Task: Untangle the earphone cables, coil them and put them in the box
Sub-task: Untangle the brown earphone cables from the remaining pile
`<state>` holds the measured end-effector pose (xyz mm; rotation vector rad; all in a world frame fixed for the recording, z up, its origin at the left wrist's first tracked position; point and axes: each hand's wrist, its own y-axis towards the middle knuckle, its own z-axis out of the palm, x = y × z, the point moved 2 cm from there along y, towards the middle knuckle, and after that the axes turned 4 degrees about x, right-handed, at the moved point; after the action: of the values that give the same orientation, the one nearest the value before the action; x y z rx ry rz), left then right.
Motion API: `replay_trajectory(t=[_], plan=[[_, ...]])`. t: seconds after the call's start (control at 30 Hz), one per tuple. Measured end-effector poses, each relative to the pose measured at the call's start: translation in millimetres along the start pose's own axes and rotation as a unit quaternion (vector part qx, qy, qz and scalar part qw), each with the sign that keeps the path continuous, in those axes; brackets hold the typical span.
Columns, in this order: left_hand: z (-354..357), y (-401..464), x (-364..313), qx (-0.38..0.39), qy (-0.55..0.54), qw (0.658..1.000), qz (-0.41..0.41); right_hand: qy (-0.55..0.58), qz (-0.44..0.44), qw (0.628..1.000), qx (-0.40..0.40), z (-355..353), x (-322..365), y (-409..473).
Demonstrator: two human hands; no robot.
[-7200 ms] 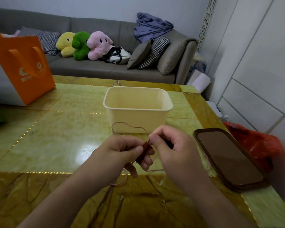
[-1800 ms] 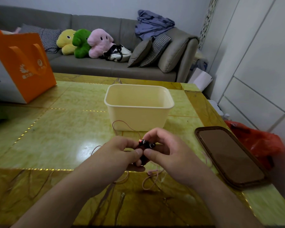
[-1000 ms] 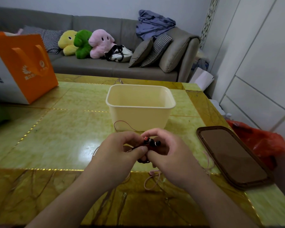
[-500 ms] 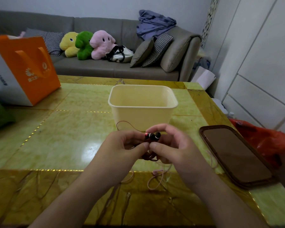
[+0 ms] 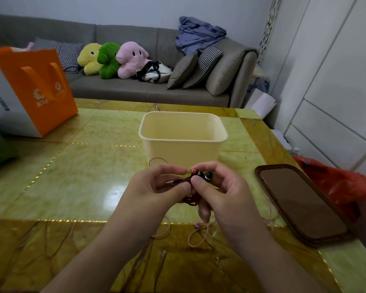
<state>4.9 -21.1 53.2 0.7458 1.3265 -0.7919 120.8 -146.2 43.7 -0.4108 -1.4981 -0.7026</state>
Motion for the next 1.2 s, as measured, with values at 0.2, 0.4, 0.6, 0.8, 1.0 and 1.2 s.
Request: replay_trajectory(t=[0.2, 0.4, 0.6, 0.8, 1.0, 1.2], plan=[[0, 1, 3, -0.012, 0.029, 0.999, 0.017, 0.135, 0.051, 0.989, 0.023, 2, -2, 1], [0, 0, 2, -0.037, -0.001, 0.999, 0.033, 0.128, 0.046, 0.991, 0.019, 4, -4, 2], [-7, 2, -2, -0.048, 0.089, 0.994, 0.049, 0.086, 0.035, 0.996, 0.018, 5, -6, 3], [-19, 3, -13, -0.054, 0.17, 0.981, 0.074, 0.062, 0.066, 0.996, 0.019, 10, -6, 1], [-58, 12, -21, -0.118, 0.249, 0.953, 0.125, -0.097, 0.1, 0.99, -0.029, 8, -27, 5], [-77, 19, -12, -0.157, 0.283, 0.938, 0.121, -0.321, 0.042, 0.944, 0.071, 44, -52, 3]])
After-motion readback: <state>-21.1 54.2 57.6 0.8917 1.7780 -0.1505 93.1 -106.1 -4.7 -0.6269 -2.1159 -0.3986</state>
